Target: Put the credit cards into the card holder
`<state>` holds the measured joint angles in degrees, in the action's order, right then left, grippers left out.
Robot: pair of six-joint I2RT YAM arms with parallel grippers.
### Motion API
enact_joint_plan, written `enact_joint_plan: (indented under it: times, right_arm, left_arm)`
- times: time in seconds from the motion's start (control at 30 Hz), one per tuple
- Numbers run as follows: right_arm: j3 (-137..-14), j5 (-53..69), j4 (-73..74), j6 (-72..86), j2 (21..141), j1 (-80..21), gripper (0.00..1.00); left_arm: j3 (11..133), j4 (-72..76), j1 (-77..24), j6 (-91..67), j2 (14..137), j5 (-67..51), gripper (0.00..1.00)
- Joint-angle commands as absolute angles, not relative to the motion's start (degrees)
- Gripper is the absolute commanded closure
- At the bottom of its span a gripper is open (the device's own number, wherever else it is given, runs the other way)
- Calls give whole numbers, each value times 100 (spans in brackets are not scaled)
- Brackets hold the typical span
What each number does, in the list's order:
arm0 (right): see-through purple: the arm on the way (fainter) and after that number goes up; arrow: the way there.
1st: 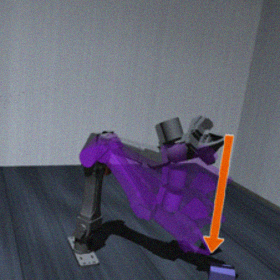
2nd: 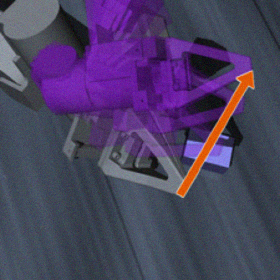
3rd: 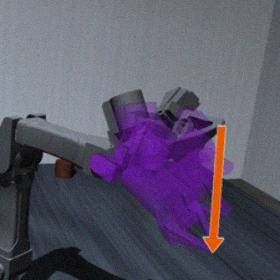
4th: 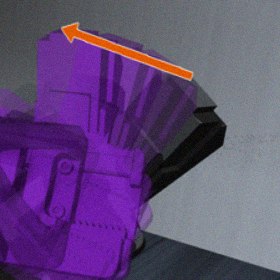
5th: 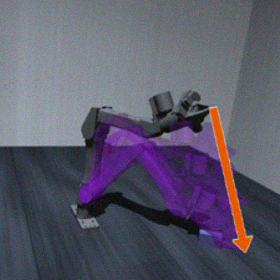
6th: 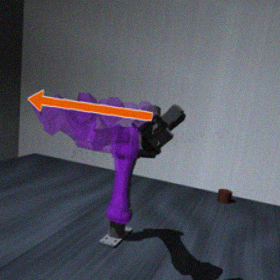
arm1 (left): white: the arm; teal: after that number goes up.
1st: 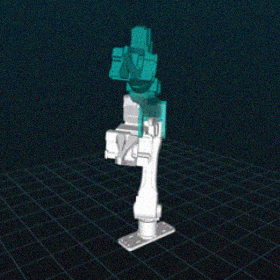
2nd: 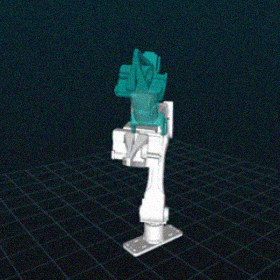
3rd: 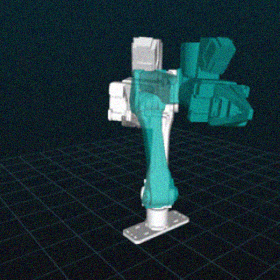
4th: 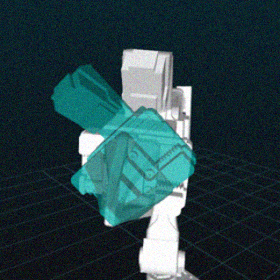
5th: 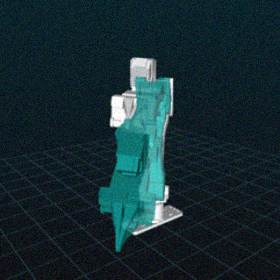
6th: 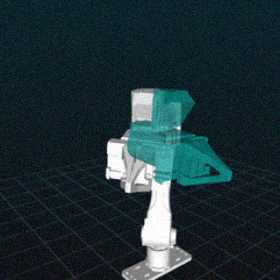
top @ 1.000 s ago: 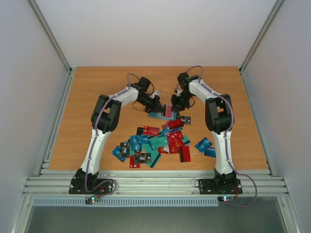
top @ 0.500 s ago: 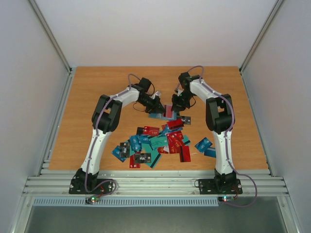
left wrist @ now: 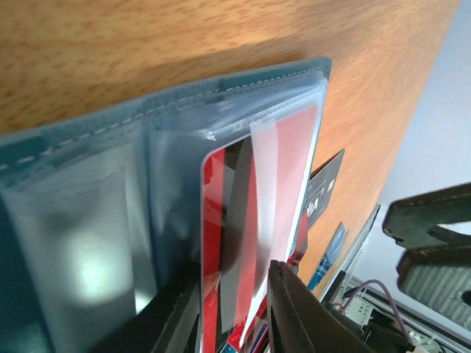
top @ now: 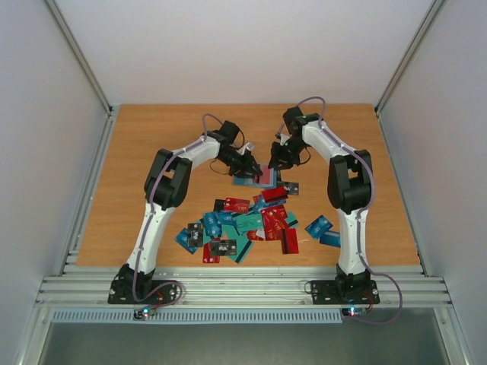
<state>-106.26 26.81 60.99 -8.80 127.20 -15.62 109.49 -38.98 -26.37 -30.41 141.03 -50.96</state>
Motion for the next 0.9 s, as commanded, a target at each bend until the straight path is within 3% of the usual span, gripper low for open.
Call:
enact_joint_plan:
  times: [0.0,0.87]
  right_arm:
    - [-10409,2717,6090,-976,12397,-1506,78]
    - [-9211,3474,5144,-275,11752,-1275,77]
  left_arm:
    - [10952,-4540,-2742,-2842,14225,-4204,70]
    - [11801,-5818,-3136,-2313,14080,-2910,39]
